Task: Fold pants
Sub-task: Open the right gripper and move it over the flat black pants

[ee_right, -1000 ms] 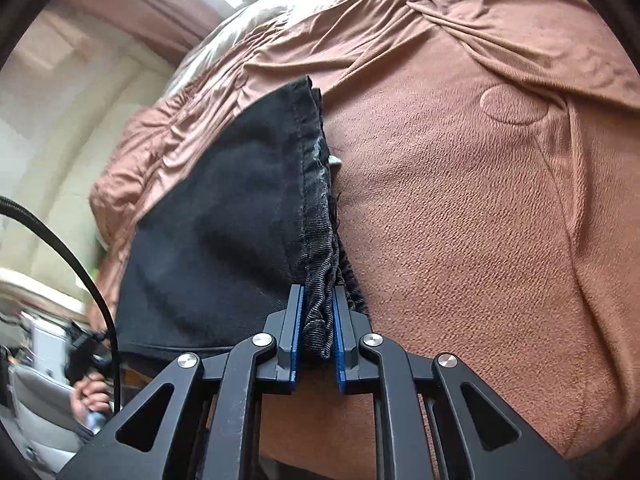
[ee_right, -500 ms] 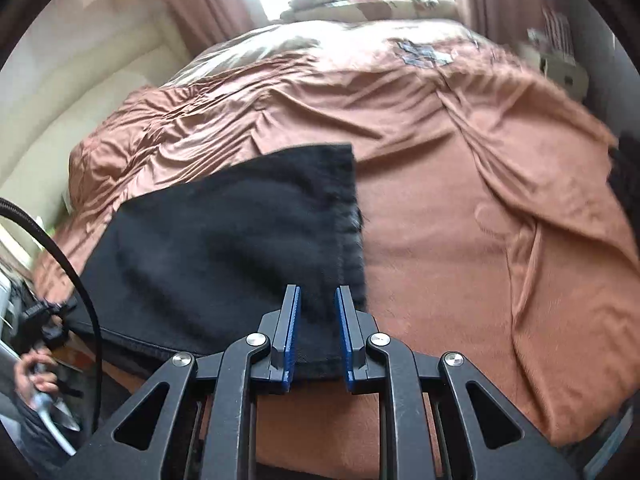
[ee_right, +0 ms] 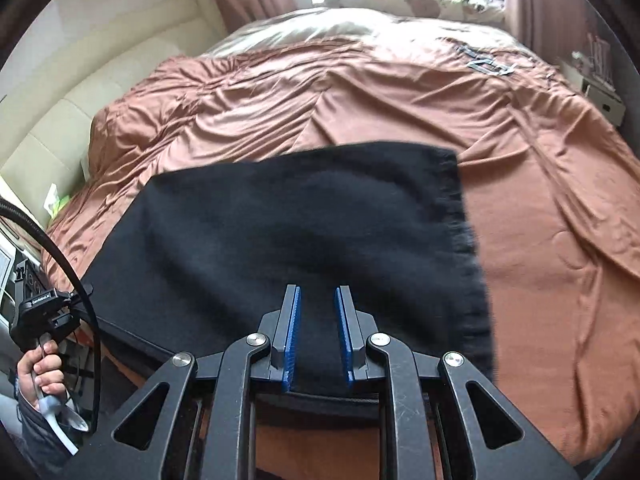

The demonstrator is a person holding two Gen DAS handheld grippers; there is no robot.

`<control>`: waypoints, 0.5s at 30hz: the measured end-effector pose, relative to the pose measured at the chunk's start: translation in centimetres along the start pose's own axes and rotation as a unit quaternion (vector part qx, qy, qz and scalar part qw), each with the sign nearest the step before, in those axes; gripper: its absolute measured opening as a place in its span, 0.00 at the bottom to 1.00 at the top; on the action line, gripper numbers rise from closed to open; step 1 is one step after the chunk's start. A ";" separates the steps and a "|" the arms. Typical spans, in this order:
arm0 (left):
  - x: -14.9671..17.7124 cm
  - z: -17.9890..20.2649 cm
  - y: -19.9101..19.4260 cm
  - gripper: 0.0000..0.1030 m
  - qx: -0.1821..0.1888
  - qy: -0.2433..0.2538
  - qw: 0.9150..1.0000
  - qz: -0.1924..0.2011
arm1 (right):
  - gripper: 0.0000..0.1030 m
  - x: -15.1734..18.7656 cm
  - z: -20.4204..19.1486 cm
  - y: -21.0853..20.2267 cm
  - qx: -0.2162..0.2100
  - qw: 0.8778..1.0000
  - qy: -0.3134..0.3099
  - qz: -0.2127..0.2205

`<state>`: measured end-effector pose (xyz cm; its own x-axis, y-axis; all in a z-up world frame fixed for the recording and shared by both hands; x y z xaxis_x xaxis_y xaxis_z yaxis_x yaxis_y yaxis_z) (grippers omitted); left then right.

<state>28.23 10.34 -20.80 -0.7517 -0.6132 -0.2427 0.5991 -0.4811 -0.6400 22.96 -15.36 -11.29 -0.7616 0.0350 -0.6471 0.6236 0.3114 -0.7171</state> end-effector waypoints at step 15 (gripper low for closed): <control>0.3 -0.3 -0.6 0.21 0.019 -0.013 1.000 -0.001 | 0.14 -2.5 -5.6 8.6 -0.052 0.994 -0.042 -0.081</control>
<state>27.57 10.62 -20.71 -0.7462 -0.6275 -0.2222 0.6075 -0.5054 -0.6128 29.30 -7.45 -14.39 -0.8311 -0.1013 -0.5469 0.4685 0.4023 -0.7865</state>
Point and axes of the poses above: each gripper's, at about its wrist camera, not at the fingertips, and y roughly the way its jaws point, z to its right, x to its underside, the point moved 9 cm from there along y, roughly the way its jaws point, and after that the axes turned 5 degrees about -x, right-handed, at the moved point
